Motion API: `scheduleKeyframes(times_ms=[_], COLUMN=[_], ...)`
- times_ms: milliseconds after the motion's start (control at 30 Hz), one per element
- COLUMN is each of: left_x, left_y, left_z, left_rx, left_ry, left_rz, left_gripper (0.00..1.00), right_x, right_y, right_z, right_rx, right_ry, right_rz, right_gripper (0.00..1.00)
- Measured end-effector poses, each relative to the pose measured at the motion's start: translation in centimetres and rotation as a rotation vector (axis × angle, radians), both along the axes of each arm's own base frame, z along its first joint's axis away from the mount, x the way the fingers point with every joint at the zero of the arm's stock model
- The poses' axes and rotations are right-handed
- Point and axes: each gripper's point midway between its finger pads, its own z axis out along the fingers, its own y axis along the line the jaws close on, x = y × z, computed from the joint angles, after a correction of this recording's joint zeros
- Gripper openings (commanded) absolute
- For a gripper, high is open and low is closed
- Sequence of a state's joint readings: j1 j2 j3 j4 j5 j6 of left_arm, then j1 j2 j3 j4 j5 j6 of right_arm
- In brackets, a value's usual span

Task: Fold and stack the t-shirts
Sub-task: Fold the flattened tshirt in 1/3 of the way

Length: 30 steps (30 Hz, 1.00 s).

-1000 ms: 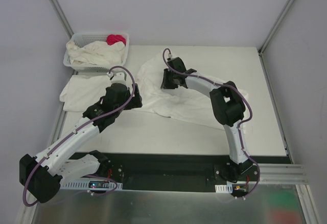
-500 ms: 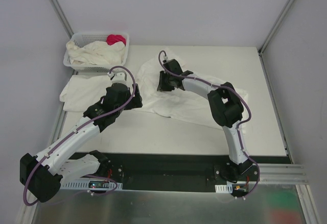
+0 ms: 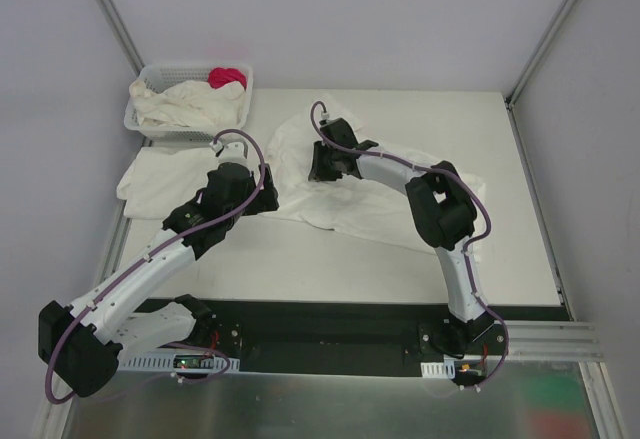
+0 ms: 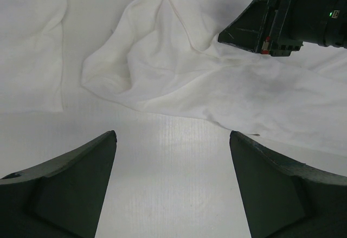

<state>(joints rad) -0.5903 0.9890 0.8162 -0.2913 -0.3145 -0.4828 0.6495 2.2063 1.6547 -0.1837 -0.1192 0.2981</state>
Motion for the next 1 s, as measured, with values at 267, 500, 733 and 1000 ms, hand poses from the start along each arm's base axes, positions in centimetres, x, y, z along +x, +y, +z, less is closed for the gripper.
scheduleKeyframes(times_ms=[267,500,733,1000], left_x=[0.0,0.0,0.0,0.0], left_y=[0.0,0.0,0.0,0.0], left_z=[0.0,0.0,0.0,0.0], left_rx=[-0.001,-0.001,0.0,0.0], left_ry=[-0.002,-0.002,-0.001,0.0], left_rz=[0.0,0.0,0.0,0.0], left_gripper=[0.84,0.84,0.84,0.85], right_x=[0.1,0.5,1.6,4.1], right_y=[0.0,-0.4,-2.1,-5.8], right_z=[0.1,0.0,-0.3,-0.6], right_rx=[0.004,0.004,-0.005,-0.024], right_ry=[-0.001,-0.001,0.002,-0.004], right_rz=[-0.007,-0.018,-0.055,-0.143], right_gripper=[0.01,0.01,0.01,0.01])
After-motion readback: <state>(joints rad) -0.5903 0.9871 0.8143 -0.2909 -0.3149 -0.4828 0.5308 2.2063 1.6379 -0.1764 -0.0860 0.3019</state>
